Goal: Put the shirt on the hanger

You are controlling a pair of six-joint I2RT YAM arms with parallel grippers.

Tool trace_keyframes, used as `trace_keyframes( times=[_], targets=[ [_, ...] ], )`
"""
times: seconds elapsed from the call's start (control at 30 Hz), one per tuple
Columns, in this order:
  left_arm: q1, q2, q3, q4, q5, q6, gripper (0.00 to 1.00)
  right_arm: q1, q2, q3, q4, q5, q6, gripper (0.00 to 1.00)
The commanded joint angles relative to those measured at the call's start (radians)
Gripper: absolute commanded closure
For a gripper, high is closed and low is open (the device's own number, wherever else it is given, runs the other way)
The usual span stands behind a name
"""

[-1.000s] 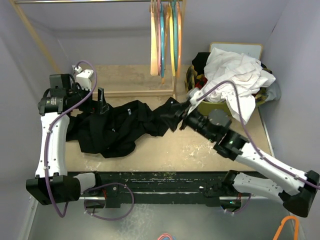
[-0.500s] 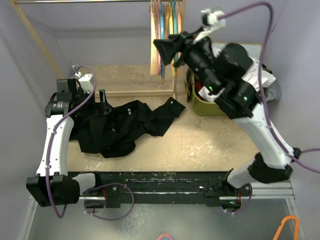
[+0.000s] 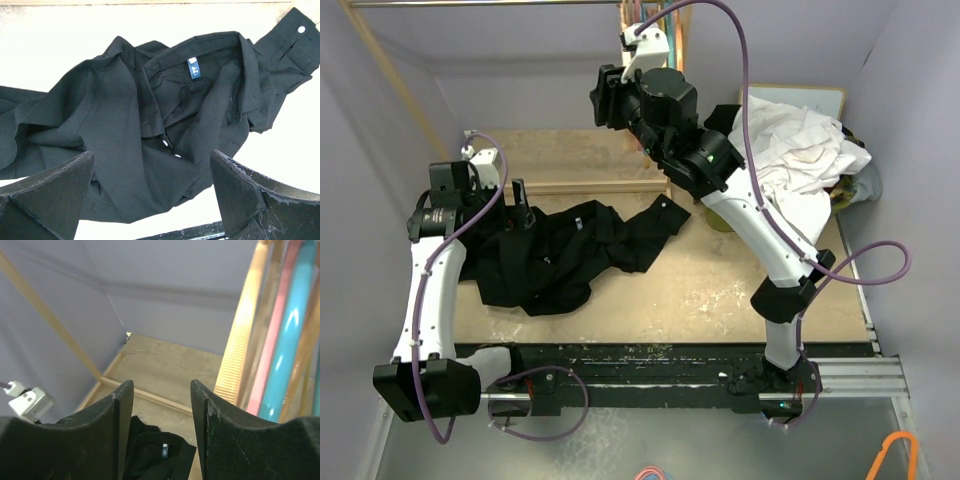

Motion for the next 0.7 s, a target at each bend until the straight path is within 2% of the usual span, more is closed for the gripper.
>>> trace_keyframes(
  times=[0.0, 0.27, 0.67],
  targets=[
    [0.005, -0.028, -0.015, 0.047, -0.004, -0.02, 0.01, 0.0, -0.038, 0.047, 0.014, 0.09, -0.023, 0.47],
    [0.005, -0.04, -0.031, 0.058, 0.011, -0.012, 0.01, 0.0, -0.069, -0.037, 0.025, 0.178, -0.041, 0.38],
    [0.001, -0.052, -0.047, 0.063, 0.019, -0.004, 0.01, 0.0, -0.052, -0.028, 0.017, 0.286, -0.116, 0.33]
  ],
)
